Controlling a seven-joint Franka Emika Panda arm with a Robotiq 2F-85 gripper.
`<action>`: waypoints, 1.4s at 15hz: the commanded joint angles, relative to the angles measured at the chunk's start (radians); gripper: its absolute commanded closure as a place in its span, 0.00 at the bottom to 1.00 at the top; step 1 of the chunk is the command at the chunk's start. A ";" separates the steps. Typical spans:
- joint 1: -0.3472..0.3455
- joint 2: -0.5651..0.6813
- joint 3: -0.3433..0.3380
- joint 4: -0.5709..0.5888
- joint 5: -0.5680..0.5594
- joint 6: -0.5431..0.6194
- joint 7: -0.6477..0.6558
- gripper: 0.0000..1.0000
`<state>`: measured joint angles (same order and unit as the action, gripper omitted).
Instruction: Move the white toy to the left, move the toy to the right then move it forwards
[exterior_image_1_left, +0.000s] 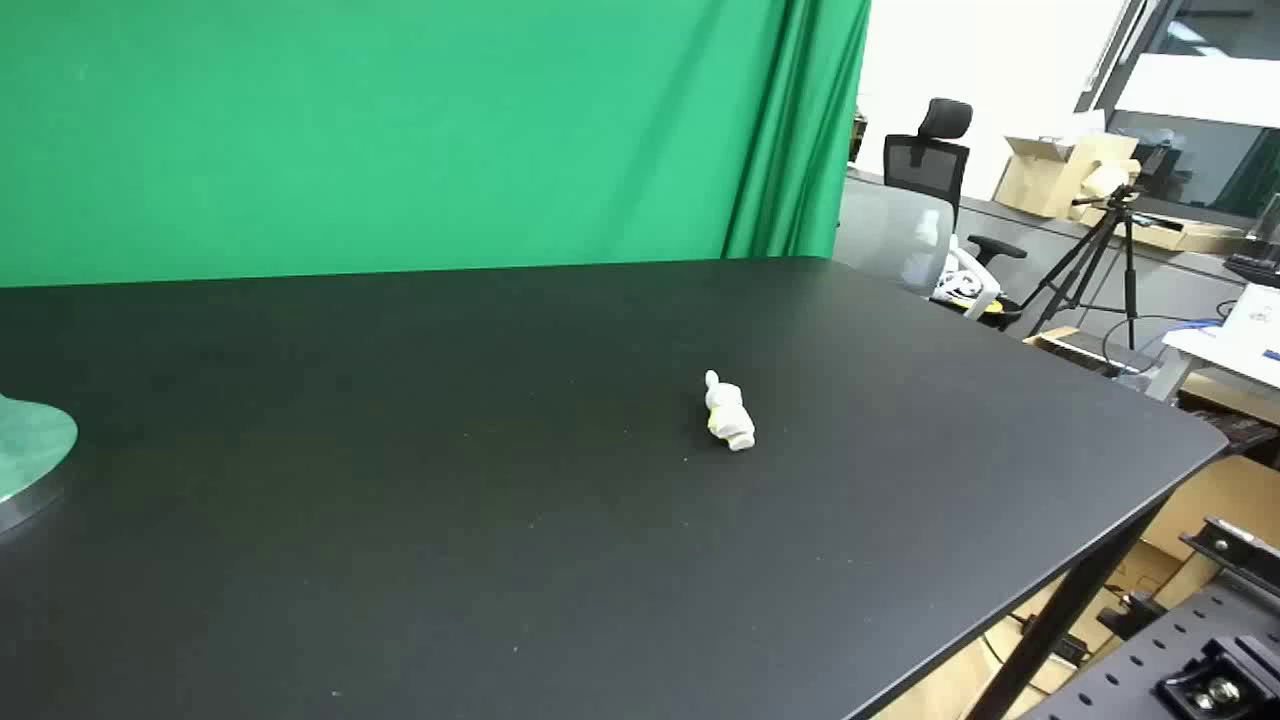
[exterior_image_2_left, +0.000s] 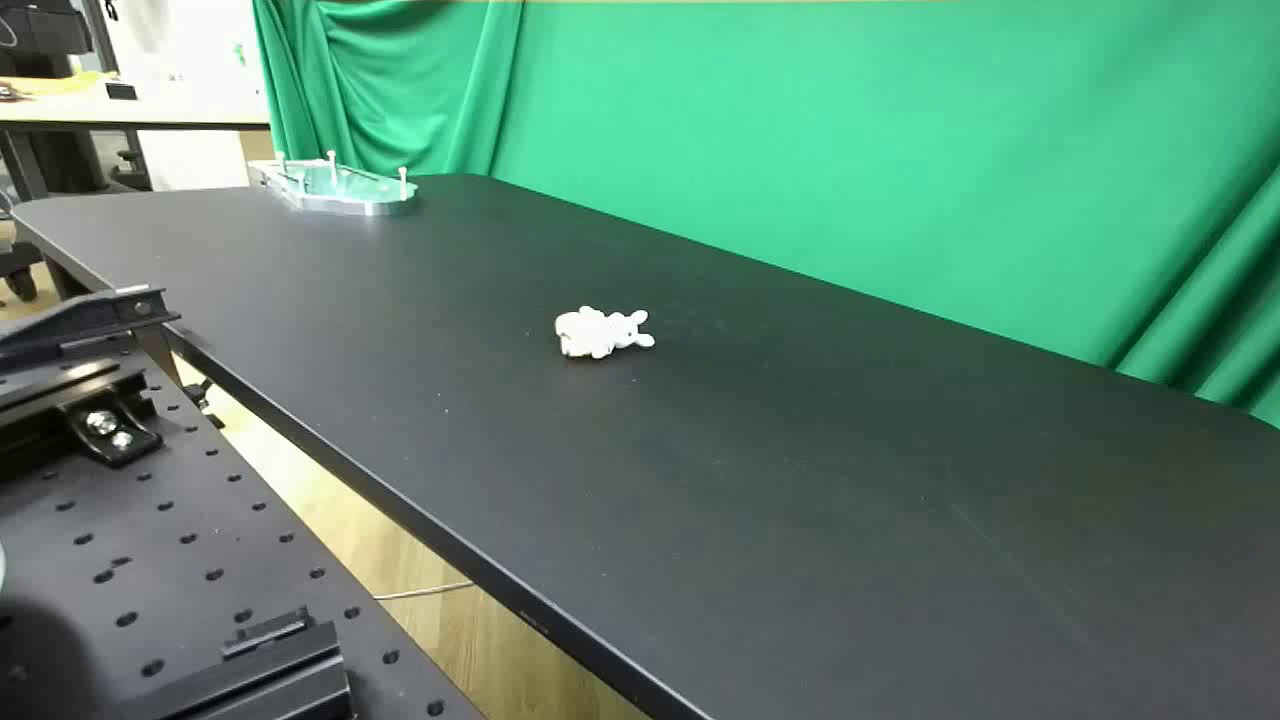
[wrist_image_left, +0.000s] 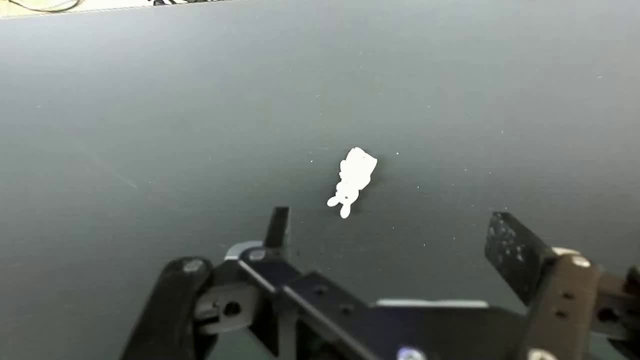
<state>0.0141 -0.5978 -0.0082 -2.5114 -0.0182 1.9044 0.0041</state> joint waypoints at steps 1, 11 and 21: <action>-0.005 0.001 0.004 0.002 0.003 -0.002 -0.002 0.00; -0.005 0.001 0.004 0.002 0.002 -0.002 -0.002 0.00; -0.041 0.132 0.024 -0.088 -0.023 0.428 0.044 0.00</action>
<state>-0.0077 -0.5375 0.0040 -2.5807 -0.0224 2.2324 0.0088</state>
